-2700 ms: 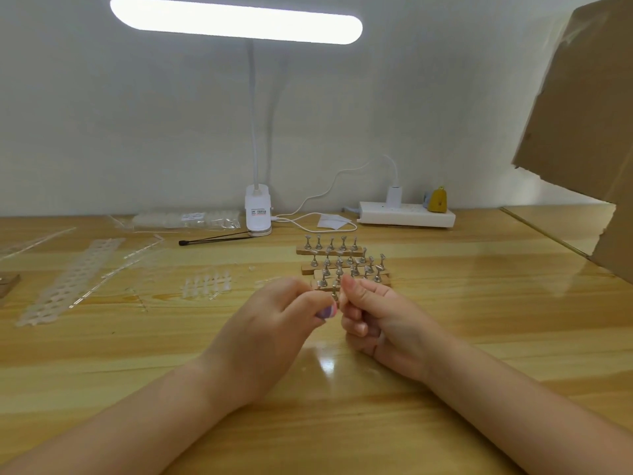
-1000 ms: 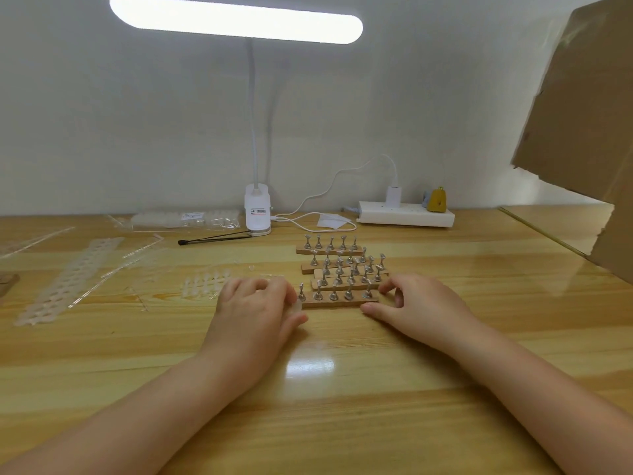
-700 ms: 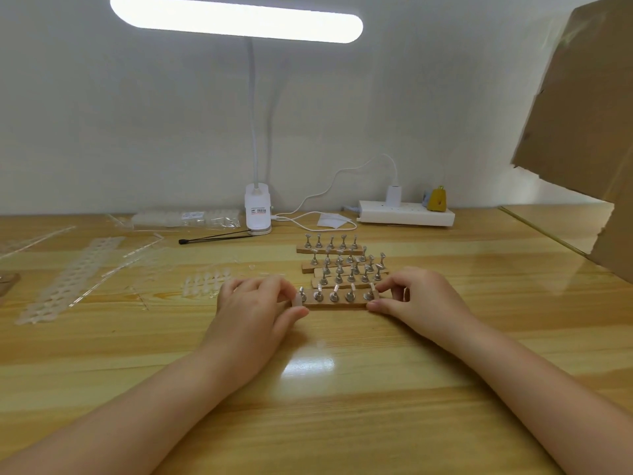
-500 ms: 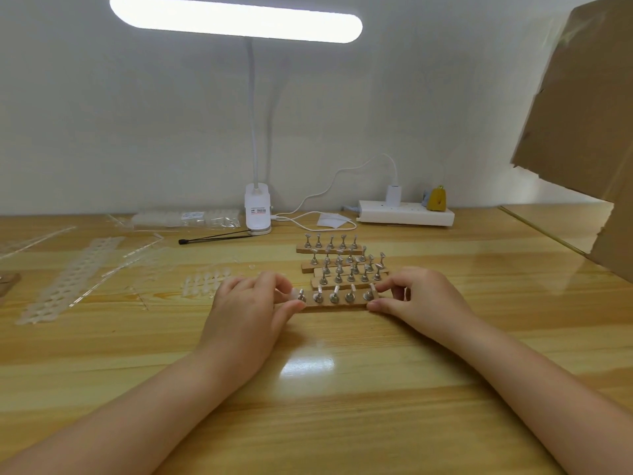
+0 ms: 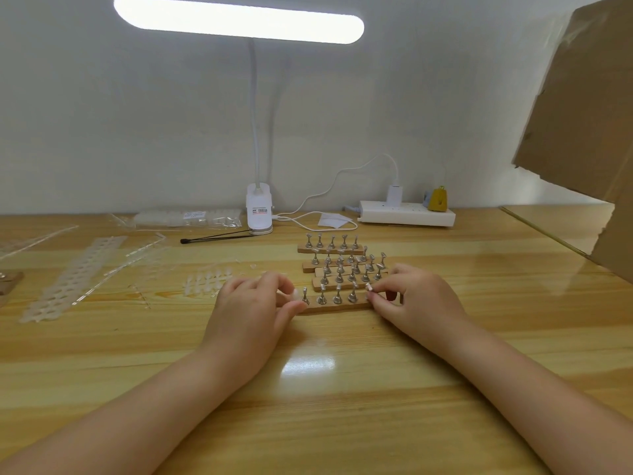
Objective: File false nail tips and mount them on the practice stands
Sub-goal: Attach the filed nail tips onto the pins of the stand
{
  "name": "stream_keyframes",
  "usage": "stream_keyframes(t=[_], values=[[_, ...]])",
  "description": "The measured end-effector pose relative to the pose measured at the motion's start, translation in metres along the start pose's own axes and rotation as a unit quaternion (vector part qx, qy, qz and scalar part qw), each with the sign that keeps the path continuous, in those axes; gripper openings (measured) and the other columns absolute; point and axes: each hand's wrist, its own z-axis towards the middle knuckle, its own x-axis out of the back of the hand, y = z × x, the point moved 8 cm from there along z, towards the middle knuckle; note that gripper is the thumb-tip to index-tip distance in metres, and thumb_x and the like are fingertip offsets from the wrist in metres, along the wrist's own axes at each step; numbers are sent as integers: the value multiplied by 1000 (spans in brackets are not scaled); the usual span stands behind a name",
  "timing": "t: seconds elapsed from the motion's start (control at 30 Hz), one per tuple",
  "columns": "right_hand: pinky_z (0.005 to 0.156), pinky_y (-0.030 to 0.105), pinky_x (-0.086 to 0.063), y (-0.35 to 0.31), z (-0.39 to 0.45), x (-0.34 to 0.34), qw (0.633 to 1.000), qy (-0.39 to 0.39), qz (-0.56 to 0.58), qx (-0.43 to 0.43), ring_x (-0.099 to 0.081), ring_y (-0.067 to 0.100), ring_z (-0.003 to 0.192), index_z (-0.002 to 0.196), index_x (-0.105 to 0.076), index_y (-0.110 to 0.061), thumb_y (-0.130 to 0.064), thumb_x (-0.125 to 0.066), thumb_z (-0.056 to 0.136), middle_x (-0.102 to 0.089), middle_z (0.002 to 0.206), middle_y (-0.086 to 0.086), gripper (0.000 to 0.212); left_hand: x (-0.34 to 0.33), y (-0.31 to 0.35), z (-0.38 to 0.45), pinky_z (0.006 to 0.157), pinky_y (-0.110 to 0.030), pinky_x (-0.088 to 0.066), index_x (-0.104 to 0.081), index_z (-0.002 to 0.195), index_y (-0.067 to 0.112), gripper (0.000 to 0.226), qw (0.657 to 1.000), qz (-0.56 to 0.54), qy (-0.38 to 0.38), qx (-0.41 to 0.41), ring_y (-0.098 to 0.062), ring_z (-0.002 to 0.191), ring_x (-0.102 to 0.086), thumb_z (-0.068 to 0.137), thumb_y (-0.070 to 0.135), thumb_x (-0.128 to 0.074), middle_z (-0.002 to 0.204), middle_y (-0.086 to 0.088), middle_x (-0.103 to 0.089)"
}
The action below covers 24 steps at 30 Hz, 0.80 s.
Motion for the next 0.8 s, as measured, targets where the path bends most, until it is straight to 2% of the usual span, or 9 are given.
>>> stream_keyframes(t=[0.07,0.17,0.27,0.37,0.47,0.63,0.8], values=[[56,28,-42,-12,-3,9,998,39,-14,36,-49,10,66,91,-77,-20,-25,-68,86,-58,76,-6,11,2,1,0,95,-21,-21,-55,100,28,24,1000,6,7,3,-9,95,-56,88,48,-54,88,18,-63],[60,30,-50,-23,-7,18,995,73,48,50,-56,11,66,87,-75,-14,-17,-69,85,-63,77,-5,6,14,10,-1,91,-33,-34,-61,93,25,27,998,-9,59,-23,-11,91,-55,85,50,-54,89,18,-59],[62,24,-54,-31,-9,8,976,24,215,-1,-64,10,65,83,-73,-17,-13,-70,85,-68,69,-3,6,25,25,-5,84,-29,-35,-67,89,23,36,990,-40,114,-76,-9,89,-56,81,57,-55,88,15,-66],[61,30,-59,-42,-14,-11,940,-39,336,-49,-70,14,65,83,-74,-20,-11,-72,84,-72,71,1,8,25,38,-9,80,-35,-43,-70,86,22,35,982,-58,127,-125,-13,87,-60,77,55,-61,85,14,-68],[62,27,-58,-51,-18,-17,934,-57,351,-33,-70,14,66,86,-76,-19,-16,-74,83,-73,72,0,5,24,42,-11,79,-38,-45,-71,87,23,34,981,-63,121,-136,-12,87,-60,77,54,-62,84,16,-68],[64,33,-59,-58,-20,-13,933,-45,358,-3,-70,17,67,87,-77,-21,-13,-74,83,-73,74,2,9,23,41,-11,79,-35,-43,-71,86,25,33,984,-63,112,-123,-10,87,-59,77,54,-61,83,17,-68],[61,23,-57,-59,-21,-11,928,-35,372,9,-71,14,67,90,-77,-16,-8,-74,82,-73,76,2,12,23,40,-10,81,-33,-40,-70,86,26,32,986,-74,106,-109,-8,87,-59,78,55,-59,83,18,-67]])
